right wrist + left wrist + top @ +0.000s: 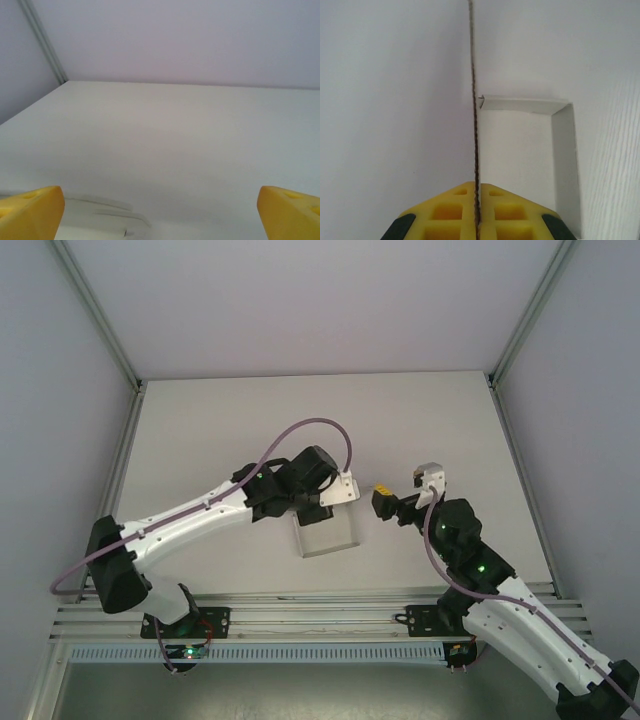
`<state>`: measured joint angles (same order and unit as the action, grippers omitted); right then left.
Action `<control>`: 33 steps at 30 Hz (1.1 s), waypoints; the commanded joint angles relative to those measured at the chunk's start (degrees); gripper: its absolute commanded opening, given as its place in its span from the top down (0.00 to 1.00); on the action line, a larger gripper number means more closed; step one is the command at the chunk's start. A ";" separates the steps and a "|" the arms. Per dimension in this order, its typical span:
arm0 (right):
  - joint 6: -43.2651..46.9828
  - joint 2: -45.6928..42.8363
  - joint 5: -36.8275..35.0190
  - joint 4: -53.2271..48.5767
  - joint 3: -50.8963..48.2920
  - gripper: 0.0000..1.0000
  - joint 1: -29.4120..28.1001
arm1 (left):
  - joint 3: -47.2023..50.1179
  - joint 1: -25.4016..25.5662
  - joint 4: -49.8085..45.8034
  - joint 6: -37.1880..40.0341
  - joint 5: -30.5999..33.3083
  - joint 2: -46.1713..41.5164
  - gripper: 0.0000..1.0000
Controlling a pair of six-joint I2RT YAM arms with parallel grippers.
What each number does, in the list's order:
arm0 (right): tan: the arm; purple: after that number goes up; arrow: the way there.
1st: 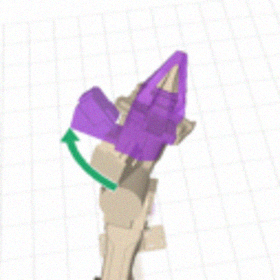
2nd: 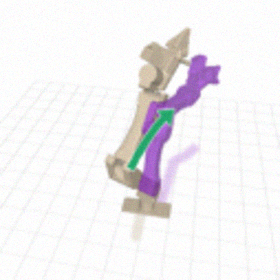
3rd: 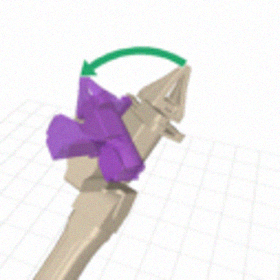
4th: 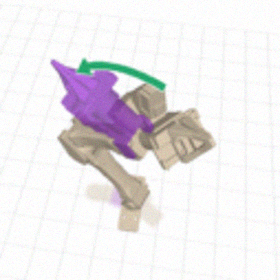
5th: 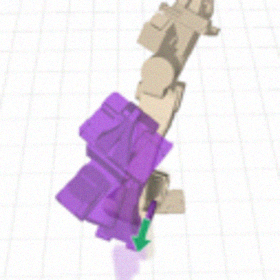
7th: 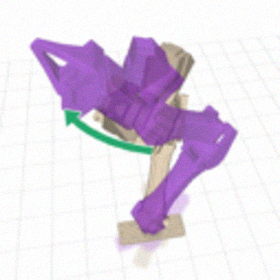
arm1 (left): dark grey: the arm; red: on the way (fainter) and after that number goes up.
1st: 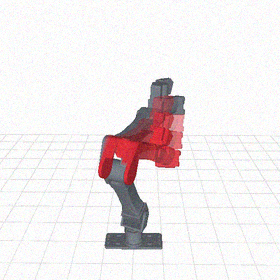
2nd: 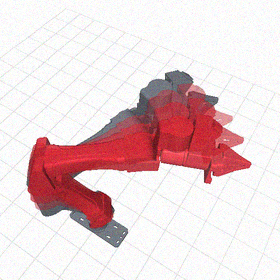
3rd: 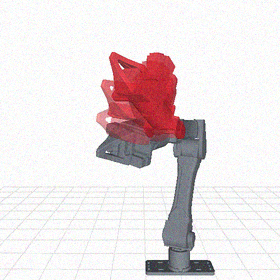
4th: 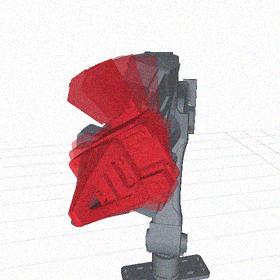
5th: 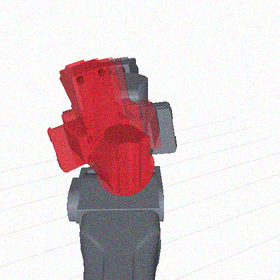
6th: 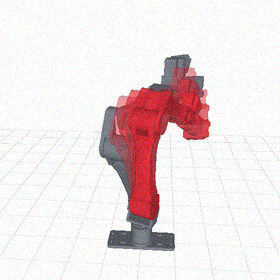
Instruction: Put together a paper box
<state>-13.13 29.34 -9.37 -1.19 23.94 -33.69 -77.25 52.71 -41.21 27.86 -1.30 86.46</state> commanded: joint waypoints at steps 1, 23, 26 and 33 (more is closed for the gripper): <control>-4.64 0.50 1.16 -4.55 1.65 0.02 2.57 | -1.38 -3.89 -4.74 14.78 -8.40 1.78 1.00; 6.05 4.42 15.96 -5.13 3.64 0.02 6.83 | -2.00 -14.07 -1.34 11.45 -12.19 0.73 0.00; 9.14 7.32 21.16 -5.83 4.86 0.02 6.85 | 3.46 -17.73 0.67 5.47 -12.37 -4.40 0.00; 16.65 18.57 26.76 -10.01 9.95 0.03 7.05 | 22.56 -25.64 10.72 -0.39 -20.88 -16.77 0.00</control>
<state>-1.63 44.60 12.67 -8.84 31.14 -27.09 -58.98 28.45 -35.62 31.53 -16.93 71.92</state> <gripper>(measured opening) 0.971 0.999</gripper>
